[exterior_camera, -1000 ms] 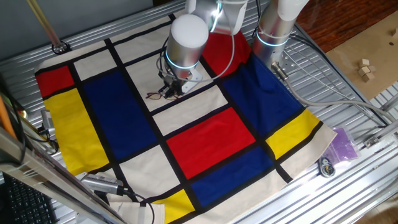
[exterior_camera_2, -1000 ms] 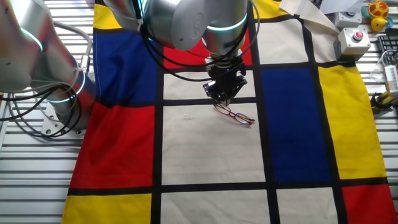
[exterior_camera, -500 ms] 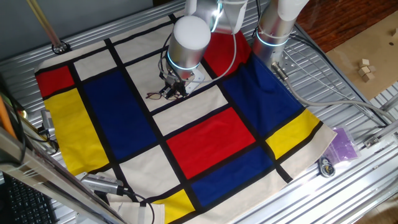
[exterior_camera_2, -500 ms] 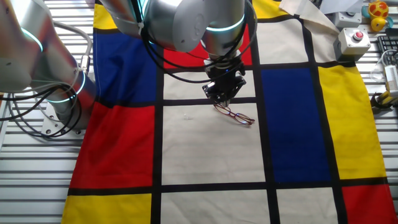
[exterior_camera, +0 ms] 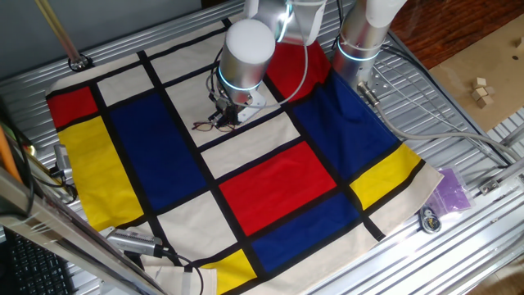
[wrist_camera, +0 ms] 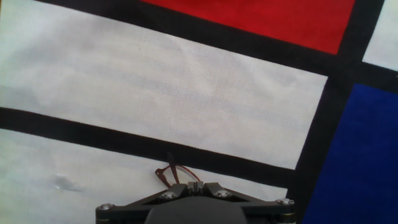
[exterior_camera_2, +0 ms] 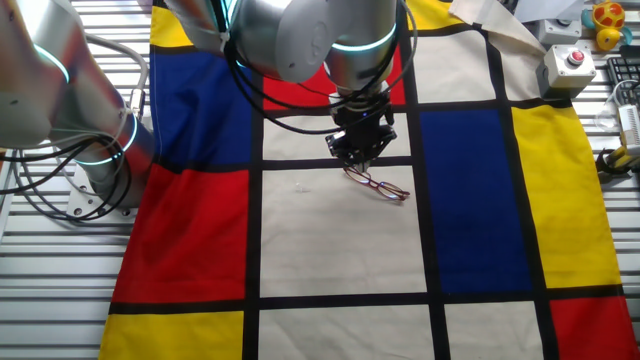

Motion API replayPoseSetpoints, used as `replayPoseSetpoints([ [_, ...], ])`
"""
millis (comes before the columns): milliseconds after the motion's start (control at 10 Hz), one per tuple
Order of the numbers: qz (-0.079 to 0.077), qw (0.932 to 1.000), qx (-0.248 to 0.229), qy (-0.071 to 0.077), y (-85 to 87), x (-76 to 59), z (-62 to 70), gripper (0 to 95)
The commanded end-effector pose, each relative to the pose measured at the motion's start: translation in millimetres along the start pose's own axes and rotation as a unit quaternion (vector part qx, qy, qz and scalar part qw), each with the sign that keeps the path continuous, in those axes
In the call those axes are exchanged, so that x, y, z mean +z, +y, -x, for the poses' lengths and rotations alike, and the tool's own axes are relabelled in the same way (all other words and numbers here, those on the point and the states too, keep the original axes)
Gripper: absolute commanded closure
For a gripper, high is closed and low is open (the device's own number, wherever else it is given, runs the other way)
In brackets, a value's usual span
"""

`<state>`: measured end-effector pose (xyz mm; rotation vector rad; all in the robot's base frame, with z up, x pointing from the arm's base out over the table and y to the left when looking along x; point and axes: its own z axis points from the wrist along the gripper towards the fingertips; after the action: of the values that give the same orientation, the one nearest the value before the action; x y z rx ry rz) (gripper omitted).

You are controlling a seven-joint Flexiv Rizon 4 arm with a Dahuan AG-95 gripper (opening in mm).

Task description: Unfold the leg of the glasses (with one hand)

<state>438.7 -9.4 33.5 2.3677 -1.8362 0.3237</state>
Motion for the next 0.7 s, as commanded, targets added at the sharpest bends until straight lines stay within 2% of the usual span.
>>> replayPoseSetpoints([
  [100, 0.022, 0.9985, 0.05, 0.007, 3.5, -4.5, 0.6, 95.0],
  [200, 0.029, 0.9973, 0.067, 0.008, 5.6, -3.8, 0.8, 95.0],
  [300, 0.046, 0.9943, 0.096, 0.011, 9.4, -2.7, 1.0, 95.0],
  [400, 0.055, 0.9915, 0.117, 0.017, 12.3, -2.3, 0.7, 95.0],
  [700, 0.089, 0.9791, 0.182, 0.019, 17.4, -1.3, -0.1, 95.0],
])
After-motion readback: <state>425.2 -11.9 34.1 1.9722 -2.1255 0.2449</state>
